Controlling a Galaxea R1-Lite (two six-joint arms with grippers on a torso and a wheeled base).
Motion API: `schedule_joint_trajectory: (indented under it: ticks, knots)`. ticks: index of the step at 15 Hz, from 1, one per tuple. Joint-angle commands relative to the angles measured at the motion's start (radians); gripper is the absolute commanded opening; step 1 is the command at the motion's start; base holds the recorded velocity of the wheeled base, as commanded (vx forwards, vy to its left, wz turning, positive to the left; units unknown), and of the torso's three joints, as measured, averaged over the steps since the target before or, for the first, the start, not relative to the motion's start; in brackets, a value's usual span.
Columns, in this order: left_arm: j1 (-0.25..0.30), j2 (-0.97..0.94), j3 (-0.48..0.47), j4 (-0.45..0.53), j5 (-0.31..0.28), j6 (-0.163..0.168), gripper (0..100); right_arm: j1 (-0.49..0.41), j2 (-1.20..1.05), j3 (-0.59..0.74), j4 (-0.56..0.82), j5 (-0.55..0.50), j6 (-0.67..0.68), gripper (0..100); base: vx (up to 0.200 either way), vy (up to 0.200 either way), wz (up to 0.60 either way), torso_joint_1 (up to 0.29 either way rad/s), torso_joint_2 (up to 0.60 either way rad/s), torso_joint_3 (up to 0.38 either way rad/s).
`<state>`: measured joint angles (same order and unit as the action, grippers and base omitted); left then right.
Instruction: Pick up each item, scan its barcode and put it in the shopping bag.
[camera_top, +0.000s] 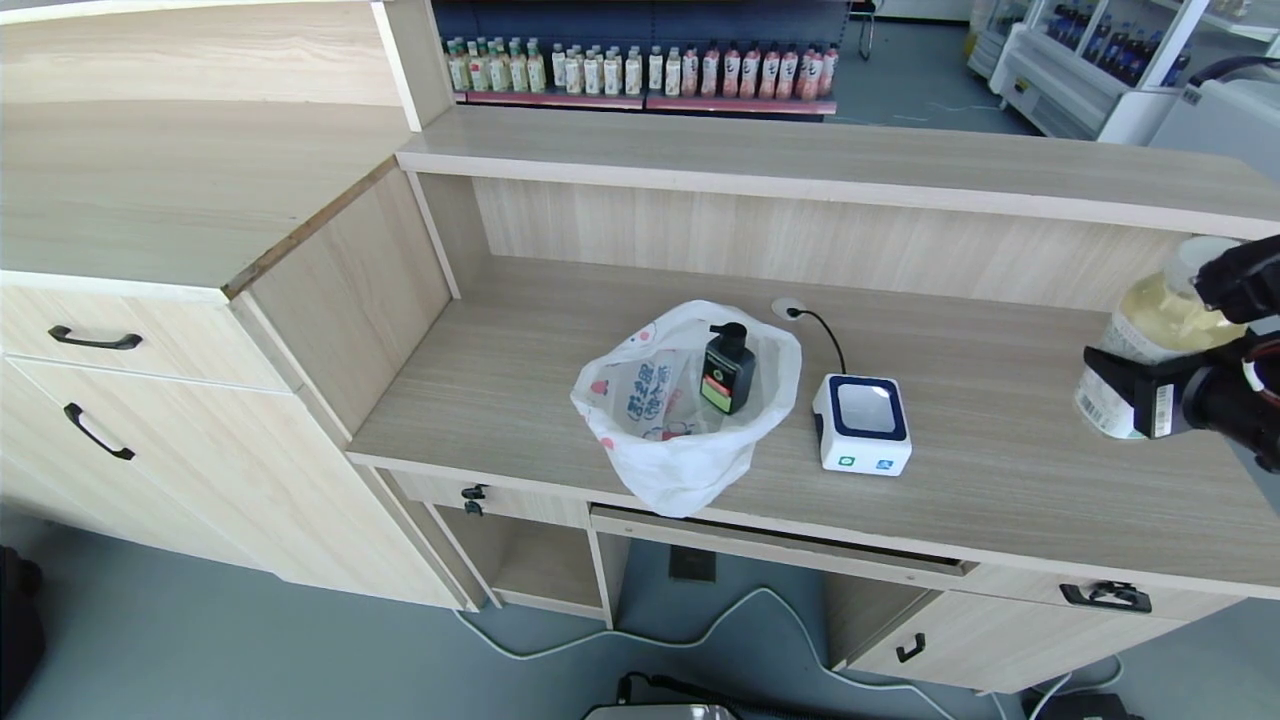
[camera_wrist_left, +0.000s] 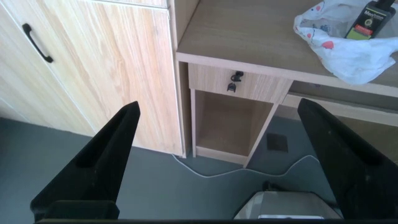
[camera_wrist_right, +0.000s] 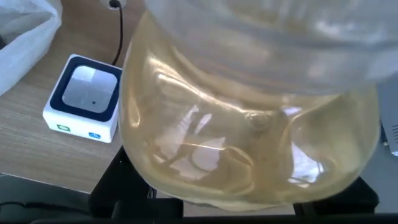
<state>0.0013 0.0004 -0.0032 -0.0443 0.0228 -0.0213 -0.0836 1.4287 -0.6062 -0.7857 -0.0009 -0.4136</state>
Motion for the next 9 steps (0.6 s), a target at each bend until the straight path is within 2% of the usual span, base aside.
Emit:
schedule_joint_trajectory:
  ticks: [1,5,7,9]
  knots:
    - [0.0,0.0,0.0,0.0,0.0,-0.002,100,-0.004,-0.017,0.014,-0.035,-0.001,-0.031,0,0.0,0.0,0.0,0.0,0.0,0.0]
    - [0.0,0.0,0.0,0.0,0.0,0.0,100,-0.002,-0.011,0.02,-0.122,0.013,-0.125,0,0.0,0.0,0.0,0.0,0.0,0.0]
    - [0.0,0.0,0.0,0.0,0.0,0.0,100,0.001,-0.008,0.009,-0.142,0.154,-0.148,0,0.0,0.0,0.6,0.0,0.0,0.005]
    - [0.0,0.0,0.0,0.0,0.0,0.0,100,0.002,0.002,0.003,-0.205,0.18,-0.192,0,0.0,0.0,0.6,-0.002,0.0,0.005]
